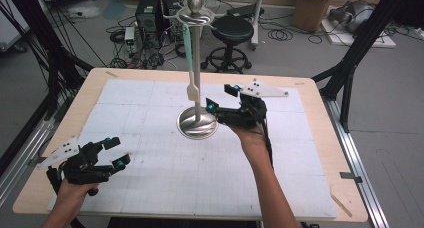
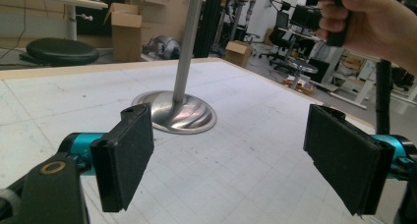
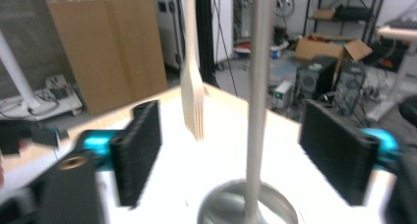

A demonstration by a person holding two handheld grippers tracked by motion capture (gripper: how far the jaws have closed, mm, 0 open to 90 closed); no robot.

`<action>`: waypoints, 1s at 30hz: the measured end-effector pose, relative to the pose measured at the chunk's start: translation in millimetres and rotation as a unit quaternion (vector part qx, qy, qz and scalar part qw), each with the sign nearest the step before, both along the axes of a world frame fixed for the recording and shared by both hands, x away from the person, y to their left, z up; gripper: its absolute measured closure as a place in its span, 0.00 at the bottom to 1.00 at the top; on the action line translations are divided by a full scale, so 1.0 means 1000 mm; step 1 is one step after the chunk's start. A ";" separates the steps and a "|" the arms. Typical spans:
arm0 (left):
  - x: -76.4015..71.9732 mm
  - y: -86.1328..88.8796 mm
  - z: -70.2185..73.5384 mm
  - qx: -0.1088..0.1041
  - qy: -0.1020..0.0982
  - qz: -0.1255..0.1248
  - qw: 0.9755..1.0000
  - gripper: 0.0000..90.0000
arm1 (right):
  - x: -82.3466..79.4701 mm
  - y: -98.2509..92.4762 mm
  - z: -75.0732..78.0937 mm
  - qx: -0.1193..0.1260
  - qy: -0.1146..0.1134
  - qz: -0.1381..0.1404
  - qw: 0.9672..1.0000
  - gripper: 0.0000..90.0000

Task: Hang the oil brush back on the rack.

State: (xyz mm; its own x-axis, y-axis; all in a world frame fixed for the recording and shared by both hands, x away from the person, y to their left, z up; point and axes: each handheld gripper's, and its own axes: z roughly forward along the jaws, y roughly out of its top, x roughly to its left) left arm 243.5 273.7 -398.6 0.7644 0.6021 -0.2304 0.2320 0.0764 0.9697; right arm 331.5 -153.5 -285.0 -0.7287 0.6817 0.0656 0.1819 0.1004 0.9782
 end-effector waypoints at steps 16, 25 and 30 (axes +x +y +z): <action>0.001 -0.003 -0.004 0.020 0.001 0.017 1.000 0.22 | -0.062 -0.067 -0.074 -0.055 0.011 -0.047 0.997 0.19; 0.000 -0.006 -0.007 0.021 0.000 0.018 1.000 0.22 | -0.102 -0.099 -0.107 -0.056 0.025 -0.075 0.995 0.18; -0.002 -0.008 -0.007 0.021 -0.001 0.017 1.000 0.22 | -0.113 -0.112 -0.112 -0.031 0.028 -0.086 0.995 0.18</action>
